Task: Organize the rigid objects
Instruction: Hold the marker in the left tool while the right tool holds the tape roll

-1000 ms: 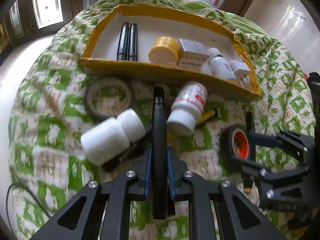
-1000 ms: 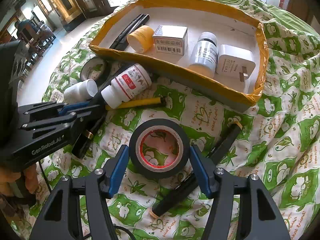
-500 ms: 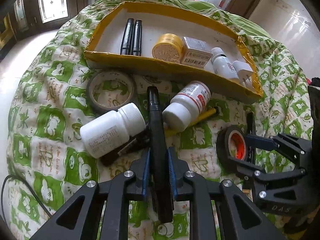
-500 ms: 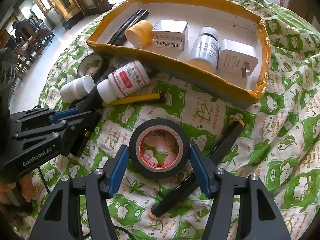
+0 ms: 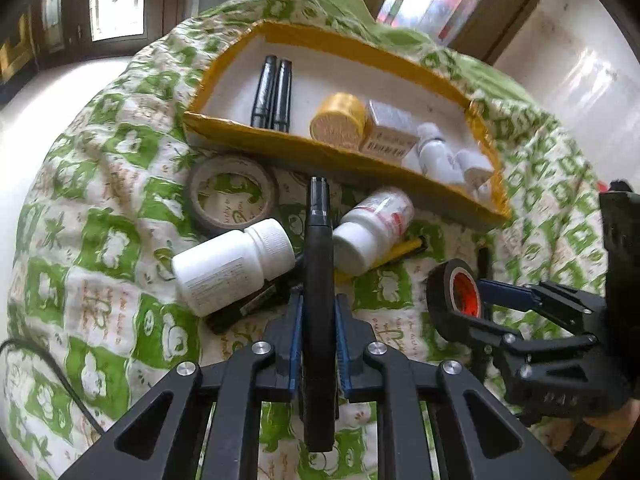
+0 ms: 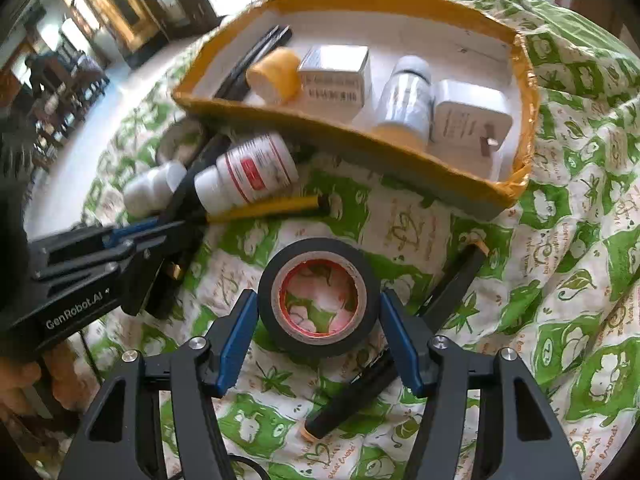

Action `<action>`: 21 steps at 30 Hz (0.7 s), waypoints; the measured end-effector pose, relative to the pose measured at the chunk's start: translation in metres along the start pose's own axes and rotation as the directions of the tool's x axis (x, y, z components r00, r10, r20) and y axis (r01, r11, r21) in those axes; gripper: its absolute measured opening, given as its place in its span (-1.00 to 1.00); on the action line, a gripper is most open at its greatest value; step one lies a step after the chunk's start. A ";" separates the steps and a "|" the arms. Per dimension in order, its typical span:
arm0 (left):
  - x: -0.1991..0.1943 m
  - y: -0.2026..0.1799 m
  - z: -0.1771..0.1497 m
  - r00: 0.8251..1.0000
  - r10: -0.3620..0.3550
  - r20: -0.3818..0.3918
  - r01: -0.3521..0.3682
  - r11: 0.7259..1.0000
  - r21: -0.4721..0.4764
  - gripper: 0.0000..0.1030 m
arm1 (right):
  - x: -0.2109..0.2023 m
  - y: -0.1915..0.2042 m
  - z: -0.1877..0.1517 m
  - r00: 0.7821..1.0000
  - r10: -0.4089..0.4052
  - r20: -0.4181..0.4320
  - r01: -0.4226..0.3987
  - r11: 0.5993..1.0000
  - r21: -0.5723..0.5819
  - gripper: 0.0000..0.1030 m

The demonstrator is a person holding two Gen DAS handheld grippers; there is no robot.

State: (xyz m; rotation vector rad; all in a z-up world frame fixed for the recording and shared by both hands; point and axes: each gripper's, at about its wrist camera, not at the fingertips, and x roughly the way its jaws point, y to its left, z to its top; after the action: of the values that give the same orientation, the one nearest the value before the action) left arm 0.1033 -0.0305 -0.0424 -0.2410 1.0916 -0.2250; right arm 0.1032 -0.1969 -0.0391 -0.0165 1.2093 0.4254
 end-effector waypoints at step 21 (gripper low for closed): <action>-0.013 -0.009 -0.001 0.998 0.050 0.043 -0.051 0.998 0.041 -0.73 | -0.023 -0.018 0.001 0.997 0.017 0.075 -0.022 0.998 0.058 0.19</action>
State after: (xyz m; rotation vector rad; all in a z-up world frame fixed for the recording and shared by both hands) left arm 0.0963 -0.0354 -0.0294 -0.1793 1.0487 -0.1968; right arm 0.1032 -0.2201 -0.0212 0.0618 1.1487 0.4039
